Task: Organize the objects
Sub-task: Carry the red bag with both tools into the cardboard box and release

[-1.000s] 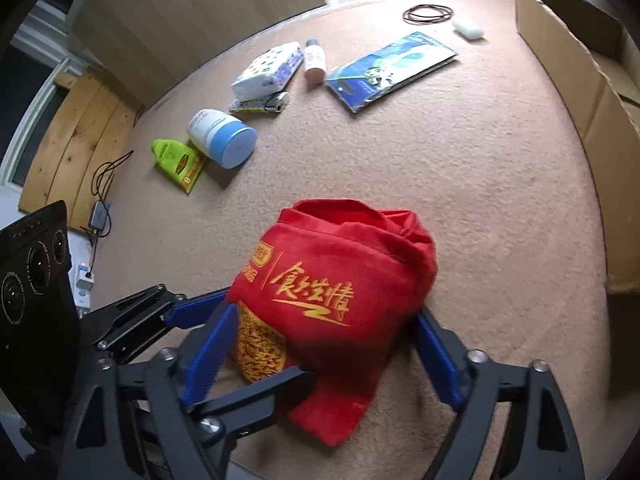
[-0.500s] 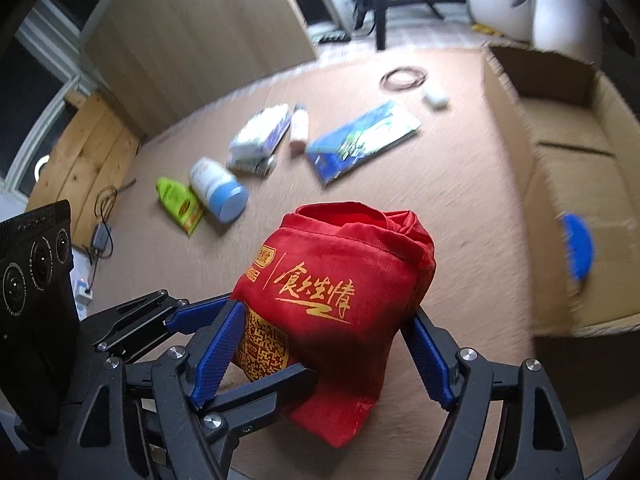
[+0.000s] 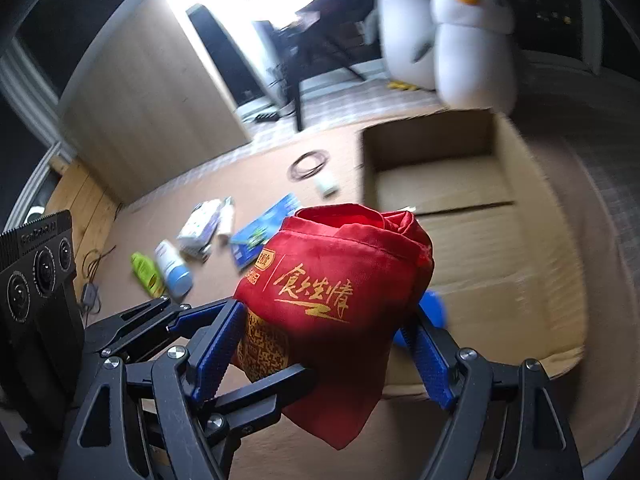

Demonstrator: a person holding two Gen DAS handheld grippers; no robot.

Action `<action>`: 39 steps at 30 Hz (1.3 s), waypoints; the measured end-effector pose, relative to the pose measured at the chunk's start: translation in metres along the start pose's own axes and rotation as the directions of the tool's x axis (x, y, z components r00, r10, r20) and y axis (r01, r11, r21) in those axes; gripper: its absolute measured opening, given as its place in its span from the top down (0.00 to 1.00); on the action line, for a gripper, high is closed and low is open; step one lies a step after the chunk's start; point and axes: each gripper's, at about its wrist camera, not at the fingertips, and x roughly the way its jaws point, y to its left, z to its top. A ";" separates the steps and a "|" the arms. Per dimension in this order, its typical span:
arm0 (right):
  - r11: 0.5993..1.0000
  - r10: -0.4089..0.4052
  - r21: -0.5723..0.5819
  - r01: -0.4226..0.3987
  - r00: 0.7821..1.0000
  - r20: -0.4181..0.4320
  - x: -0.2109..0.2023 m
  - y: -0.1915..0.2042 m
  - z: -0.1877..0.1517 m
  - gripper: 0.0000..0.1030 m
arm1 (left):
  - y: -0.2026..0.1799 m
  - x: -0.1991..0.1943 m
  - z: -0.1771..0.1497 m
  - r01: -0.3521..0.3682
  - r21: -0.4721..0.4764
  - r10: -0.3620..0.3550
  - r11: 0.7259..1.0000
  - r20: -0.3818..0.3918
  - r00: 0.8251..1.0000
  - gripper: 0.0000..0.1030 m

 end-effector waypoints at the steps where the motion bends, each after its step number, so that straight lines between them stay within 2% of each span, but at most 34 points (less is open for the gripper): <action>1: 1.000 -0.007 0.008 0.007 1.000 0.006 -0.002 -0.008 0.003 0.26 | -0.006 0.006 0.005 0.005 0.004 -0.005 1.000 -0.001 1.000 0.32; 7: 0.999 -0.037 0.035 0.036 0.999 0.029 -0.009 -0.039 0.012 0.26 | -0.025 0.029 0.024 0.020 0.019 -0.020 1.000 -0.010 1.000 0.32; 14: 0.997 -0.053 0.051 0.051 0.998 0.035 -0.010 -0.056 0.019 0.26 | -0.034 0.041 0.032 0.017 0.031 -0.017 0.999 -0.016 1.000 0.32; 20: 0.996 -0.071 0.048 0.069 0.997 0.030 -0.008 -0.058 0.019 0.23 | -0.030 0.041 0.030 -0.035 0.046 0.037 0.998 -0.040 0.999 0.25; 27: 0.993 -0.106 0.054 0.105 0.994 0.031 -0.010 -0.052 0.017 0.18 | -0.008 0.023 0.025 -0.058 0.019 0.058 0.998 -0.024 0.998 0.24; 34: 0.993 -0.099 0.067 0.096 0.994 0.038 -0.012 -0.039 0.013 0.18 | 0.026 -0.002 0.020 -0.094 -0.036 0.094 0.995 -0.005 0.996 0.24; 39: 0.994 -0.080 0.079 0.076 0.996 0.049 -0.014 -0.029 0.004 0.18 | 0.063 -0.020 0.015 -0.144 -0.093 0.145 0.985 -0.005 0.989 0.24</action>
